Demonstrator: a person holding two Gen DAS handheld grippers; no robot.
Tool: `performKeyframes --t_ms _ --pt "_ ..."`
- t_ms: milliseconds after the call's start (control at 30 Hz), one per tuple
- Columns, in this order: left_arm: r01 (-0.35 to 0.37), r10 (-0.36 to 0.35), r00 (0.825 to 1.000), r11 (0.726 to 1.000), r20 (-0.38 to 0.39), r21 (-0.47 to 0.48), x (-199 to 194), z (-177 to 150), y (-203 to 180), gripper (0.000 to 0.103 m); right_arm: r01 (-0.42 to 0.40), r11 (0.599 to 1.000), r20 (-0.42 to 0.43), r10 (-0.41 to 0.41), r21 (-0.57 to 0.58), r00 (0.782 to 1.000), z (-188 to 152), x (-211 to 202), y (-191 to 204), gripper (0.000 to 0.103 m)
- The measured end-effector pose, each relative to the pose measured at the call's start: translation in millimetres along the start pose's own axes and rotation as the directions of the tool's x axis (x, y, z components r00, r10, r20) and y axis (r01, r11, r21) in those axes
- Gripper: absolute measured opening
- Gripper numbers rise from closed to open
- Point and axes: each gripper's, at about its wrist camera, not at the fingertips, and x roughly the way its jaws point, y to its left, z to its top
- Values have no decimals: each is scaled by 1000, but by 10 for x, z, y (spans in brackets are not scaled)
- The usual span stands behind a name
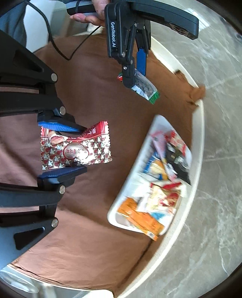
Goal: Organize snacks
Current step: 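Carry the nut bag with the left tool while the right tool carries the patterned candy into the tray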
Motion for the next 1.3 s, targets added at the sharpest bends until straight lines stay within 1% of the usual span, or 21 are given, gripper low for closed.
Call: performKeyframes --t_ms 167,333,500,633,867,1100,1300 --pt "19 -21 999 998 30 68 64 497 64 52 45 998 48 -47 40 998 348 -29 -124 37" --pt "30 -36 998 993 60 111 143 889 42 52 70 994 76 -76 84 994 703 22 -313 37" --pt "47 -54 997 989 48 141 365 1186 16 52 93 990 77 -102 107 992 1018 206 -414 37" --pt "61 -69 997 988 47 142 549 1384 -1 52 77 988 71 -88 137 994 1186 358 -452 37" --pt "43 -51 997 988 52 146 793 1590 -26 52 98 984 55 -107 149 993 1360 621 -455 37" --pt "15 -22 999 989 44 148 1019 1643 -89 52 127 974 38 -136 186 990 1454 853 -544 37" --pt "1 -9 998 991 60 133 1080 1660 -84 54 154 965 11 -160 213 987 1477 1041 -638 37"
